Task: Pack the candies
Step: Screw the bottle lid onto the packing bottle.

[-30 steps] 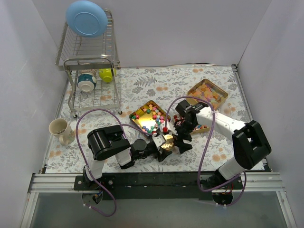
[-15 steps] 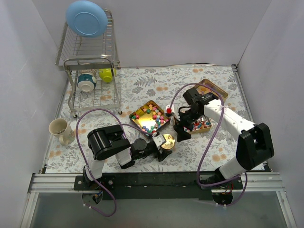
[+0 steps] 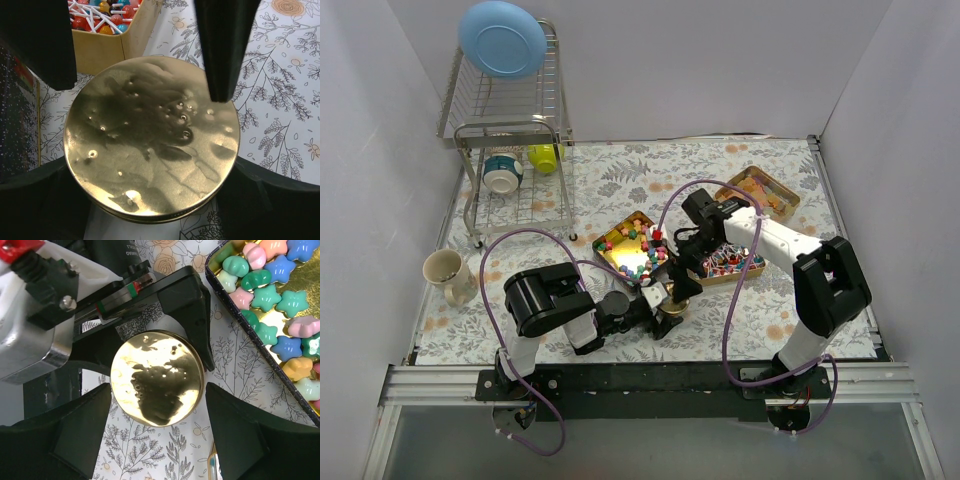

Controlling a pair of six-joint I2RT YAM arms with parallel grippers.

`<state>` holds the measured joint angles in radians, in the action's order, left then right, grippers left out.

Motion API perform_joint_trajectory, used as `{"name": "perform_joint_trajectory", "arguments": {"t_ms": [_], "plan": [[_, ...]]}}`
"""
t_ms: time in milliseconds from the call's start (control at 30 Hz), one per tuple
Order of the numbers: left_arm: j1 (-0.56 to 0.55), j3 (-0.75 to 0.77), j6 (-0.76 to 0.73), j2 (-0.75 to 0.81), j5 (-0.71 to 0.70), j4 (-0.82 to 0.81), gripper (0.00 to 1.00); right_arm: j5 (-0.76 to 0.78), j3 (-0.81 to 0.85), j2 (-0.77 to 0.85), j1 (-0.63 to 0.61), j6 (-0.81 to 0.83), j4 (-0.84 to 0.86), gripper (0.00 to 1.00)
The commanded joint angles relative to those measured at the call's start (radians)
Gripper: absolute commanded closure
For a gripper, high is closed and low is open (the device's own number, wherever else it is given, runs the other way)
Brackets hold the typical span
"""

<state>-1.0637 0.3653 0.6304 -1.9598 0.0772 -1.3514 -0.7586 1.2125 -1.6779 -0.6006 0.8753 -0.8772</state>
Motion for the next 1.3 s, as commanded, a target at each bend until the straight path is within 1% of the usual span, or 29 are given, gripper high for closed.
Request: {"name": "perform_joint_trajectory", "arguments": {"t_ms": [0,267,600,733,867,1000,1167,1267], "plan": [[0.005,-0.02,0.045,-0.034,0.015,0.229,1.0,-0.035,0.015,-0.016,0.001,-0.007,0.04,0.17],[0.005,-0.02,0.052,-0.036,-0.001,0.224,1.0,-0.027,-0.002,-0.002,0.001,0.008,0.02,0.18],[0.007,-0.019,0.052,-0.047,-0.033,0.213,1.0,-0.016,-0.093,0.081,0.001,0.008,-0.012,0.18],[0.008,-0.022,0.048,-0.051,-0.065,0.202,1.0,0.005,-0.145,0.116,-0.001,0.031,-0.028,0.18],[0.011,-0.019,0.048,-0.053,-0.06,0.202,1.0,0.018,-0.224,0.156,0.001,0.045,-0.045,0.18],[0.011,-0.019,0.045,-0.056,-0.059,0.202,1.0,0.025,-0.263,0.196,0.001,0.044,-0.06,0.18],[0.011,-0.017,0.046,-0.057,-0.039,0.205,1.0,0.03,-0.263,0.228,0.007,0.05,-0.094,0.19],[0.011,-0.009,0.052,-0.056,-0.033,0.225,1.0,0.005,-0.202,0.209,0.048,0.065,-0.138,0.2]]}}
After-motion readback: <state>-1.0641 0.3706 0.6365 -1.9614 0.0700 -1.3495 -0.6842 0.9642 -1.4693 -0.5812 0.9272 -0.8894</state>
